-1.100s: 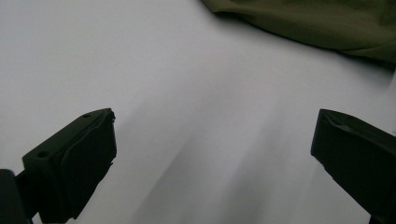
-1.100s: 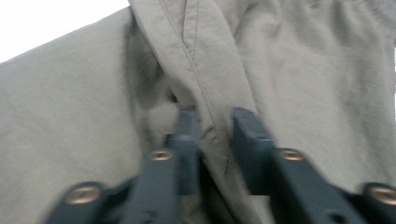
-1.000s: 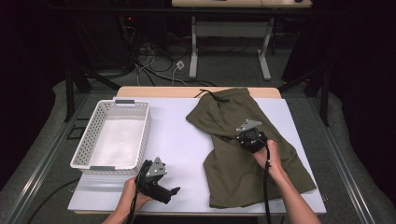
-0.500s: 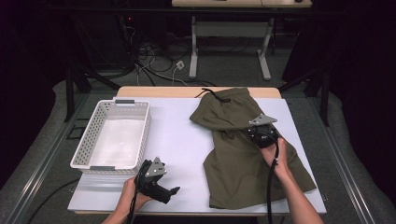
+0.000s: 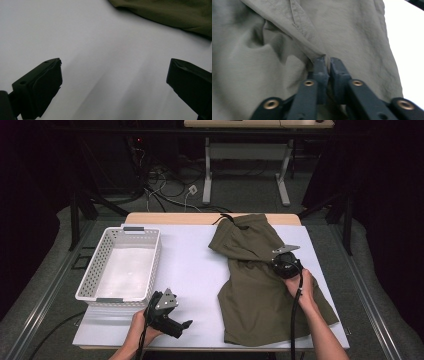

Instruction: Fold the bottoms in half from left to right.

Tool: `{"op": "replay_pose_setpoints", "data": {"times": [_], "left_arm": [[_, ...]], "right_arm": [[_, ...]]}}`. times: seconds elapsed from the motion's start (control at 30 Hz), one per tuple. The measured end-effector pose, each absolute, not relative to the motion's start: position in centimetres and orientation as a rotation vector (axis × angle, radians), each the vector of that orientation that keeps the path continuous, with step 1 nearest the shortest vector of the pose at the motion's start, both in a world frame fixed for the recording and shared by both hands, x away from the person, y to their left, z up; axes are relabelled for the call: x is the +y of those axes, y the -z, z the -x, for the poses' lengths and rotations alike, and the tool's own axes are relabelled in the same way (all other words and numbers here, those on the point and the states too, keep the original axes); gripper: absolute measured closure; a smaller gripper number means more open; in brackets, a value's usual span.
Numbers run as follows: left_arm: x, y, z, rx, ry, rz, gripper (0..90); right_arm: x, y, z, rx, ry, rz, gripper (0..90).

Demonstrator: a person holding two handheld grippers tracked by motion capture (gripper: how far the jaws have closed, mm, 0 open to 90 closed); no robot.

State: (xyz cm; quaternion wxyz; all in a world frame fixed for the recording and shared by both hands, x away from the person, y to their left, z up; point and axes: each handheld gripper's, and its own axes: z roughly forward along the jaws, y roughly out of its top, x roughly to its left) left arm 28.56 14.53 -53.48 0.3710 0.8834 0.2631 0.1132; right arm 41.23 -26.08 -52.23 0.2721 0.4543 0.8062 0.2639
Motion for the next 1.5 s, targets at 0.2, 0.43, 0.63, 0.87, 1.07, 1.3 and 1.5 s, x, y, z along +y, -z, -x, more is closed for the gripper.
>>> {"op": "replay_pose_setpoints", "data": {"times": [0.2, 0.43, 0.63, 0.87, 1.07, 1.3, 1.5], "left_arm": [[14.5, 53.5, -28.5, 0.678, -0.291, -2.266, 0.0], [14.3, 53.5, -28.5, 0.677, -0.288, -2.267, 0.0], [14.5, 53.4, -28.4, 0.675, -0.299, -2.258, 0.0], [14.5, 53.4, -28.4, 0.67, -0.296, -2.266, 0.0], [14.5, 53.4, -28.4, 0.672, -0.296, -2.264, 0.0], [14.6, 53.4, -28.5, 0.67, -0.298, -2.265, 0.0], [14.6, 53.4, -28.5, 0.676, -0.294, -2.264, 0.0]], "right_arm": [[-25.4, 51.2, -40.7, 2.198, -0.764, -1.146, 52.1], [-23.2, 50.4, -40.4, 2.238, -0.76, -1.049, 39.9], [-20.8, 50.6, -40.8, 2.286, -0.724, -0.957, 39.3], [-18.9, 51.4, -41.8, 2.317, -0.642, -0.882, 67.0], [-20.2, 50.9, -41.9, 2.198, -0.734, -0.947, 88.6], [-22.6, 50.2, -42.3, 2.104, -0.795, -1.075, 89.2], [-25.1, 51.4, -43.1, 2.096, -0.697, -1.21, 89.1]]}}
